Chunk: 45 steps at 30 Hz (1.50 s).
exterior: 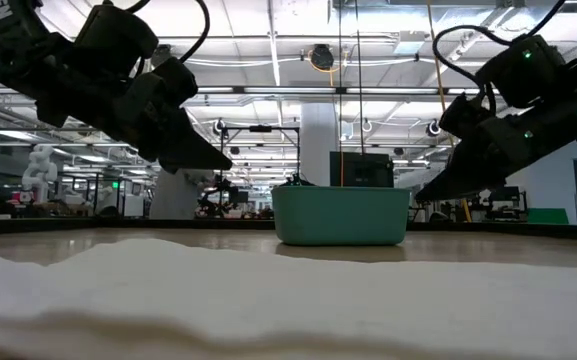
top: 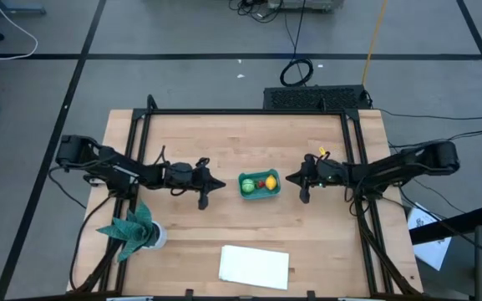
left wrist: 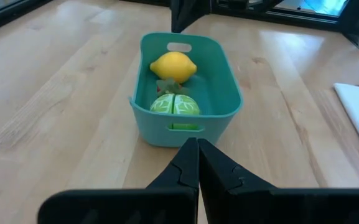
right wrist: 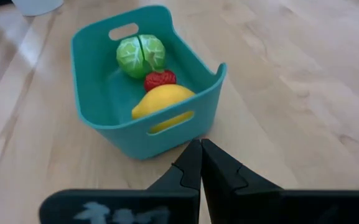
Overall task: Pick and placing Produce into tupperware
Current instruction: Adjust the green bin
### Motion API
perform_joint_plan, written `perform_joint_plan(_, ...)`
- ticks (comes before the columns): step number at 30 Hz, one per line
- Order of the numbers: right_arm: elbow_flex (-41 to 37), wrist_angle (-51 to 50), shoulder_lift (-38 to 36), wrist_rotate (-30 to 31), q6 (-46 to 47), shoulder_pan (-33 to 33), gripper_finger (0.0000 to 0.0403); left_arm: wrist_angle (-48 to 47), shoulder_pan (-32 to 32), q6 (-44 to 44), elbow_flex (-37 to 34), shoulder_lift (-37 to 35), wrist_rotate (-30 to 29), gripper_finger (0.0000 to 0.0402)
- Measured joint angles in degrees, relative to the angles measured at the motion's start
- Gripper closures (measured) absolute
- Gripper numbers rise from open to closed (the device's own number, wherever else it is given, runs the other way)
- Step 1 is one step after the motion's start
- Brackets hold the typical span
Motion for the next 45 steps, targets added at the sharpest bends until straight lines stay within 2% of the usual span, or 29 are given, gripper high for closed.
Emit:
perform_joint_plan(9,0.0,9.65,8.98,-0.02,1.25,0.02,0.0403,-0.13,0.0,1.02,0.0,0.0,0.0,0.0401)
perform_joint_plan(16,0.02,16.16,12.28,-4.21,1.07,0.07,0.0403,-0.24,-0.02,1.76,0.0,0.0,0.0,0.0401)
perform_joint_plan(30,4.29,16.89,19.11,-5.96,-0.3,0.09,0.0403,-0.37,0.0,1.87,0.0,-0.02,0.02,0.0401)
perform_joint_plan(38,4.37,17.23,19.16,-6.25,-0.18,0.52,0.0403,-1.07,0.0,2.31,-0.02,-0.02,0.04,0.0401)
perform_joint_plan(45,5.46,17.61,19.16,-7.4,0.79,3.79,0.0403,-1.62,0.0,2.4,-0.02,-0.02,0.04,0.0401)
